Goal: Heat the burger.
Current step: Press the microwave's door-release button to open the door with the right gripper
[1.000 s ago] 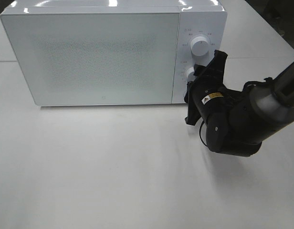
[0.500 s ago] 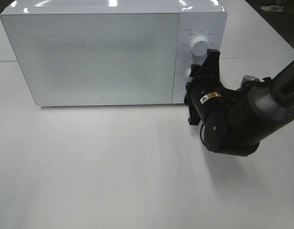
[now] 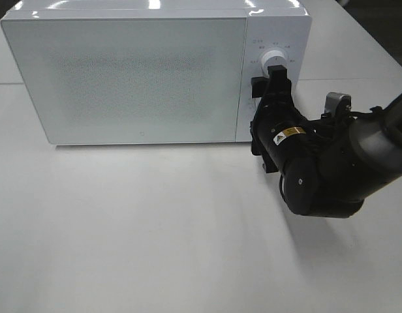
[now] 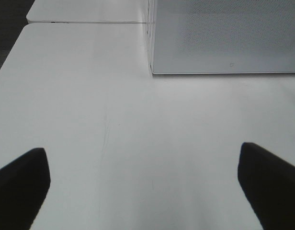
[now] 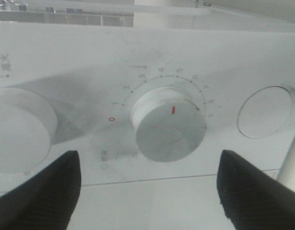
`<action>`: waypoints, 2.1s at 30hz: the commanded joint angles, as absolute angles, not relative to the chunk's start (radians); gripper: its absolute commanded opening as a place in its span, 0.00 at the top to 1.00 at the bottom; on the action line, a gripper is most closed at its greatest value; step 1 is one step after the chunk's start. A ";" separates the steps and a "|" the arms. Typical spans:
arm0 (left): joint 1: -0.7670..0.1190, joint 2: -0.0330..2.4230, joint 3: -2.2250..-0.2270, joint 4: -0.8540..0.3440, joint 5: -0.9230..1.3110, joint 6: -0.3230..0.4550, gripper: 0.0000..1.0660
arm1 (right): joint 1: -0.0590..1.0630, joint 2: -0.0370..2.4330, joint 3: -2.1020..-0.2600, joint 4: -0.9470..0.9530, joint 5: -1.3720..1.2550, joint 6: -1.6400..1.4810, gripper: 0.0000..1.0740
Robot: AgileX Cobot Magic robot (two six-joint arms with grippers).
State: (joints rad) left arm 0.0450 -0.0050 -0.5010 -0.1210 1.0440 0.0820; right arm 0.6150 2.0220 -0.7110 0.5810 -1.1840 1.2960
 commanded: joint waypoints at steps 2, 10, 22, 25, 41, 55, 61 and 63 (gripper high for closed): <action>0.045 -0.028 -0.498 -0.128 1.035 0.077 0.06 | 0.612 1.975 -0.675 0.538 -1.124 1.212 0.29; 0.045 -0.028 -0.498 -0.128 1.035 0.077 0.06 | 0.610 1.861 -0.648 0.447 -0.848 0.867 0.29; 0.045 -0.028 -0.498 -0.128 1.035 0.077 0.06 | 0.534 1.711 -0.683 0.439 -0.279 0.157 0.29; 0.045 -0.028 -0.498 -0.128 1.035 0.077 0.06 | 0.508 1.695 -0.709 0.439 -0.134 0.029 0.29; 0.045 -0.028 -0.498 -0.128 1.035 0.077 0.06 | 0.471 1.568 -0.759 0.283 0.299 -0.116 0.29; 0.045 -0.028 -0.498 -0.128 1.035 0.077 0.06 | 0.471 1.243 -0.761 0.100 0.599 0.061 0.30; 0.045 -0.028 -0.498 -0.128 1.035 0.077 0.06 | 0.471 1.088 -0.761 0.100 0.729 0.075 0.30; 0.045 -0.028 -0.498 -0.128 1.035 0.077 0.06 | 0.471 1.060 -0.761 0.100 0.748 0.077 0.30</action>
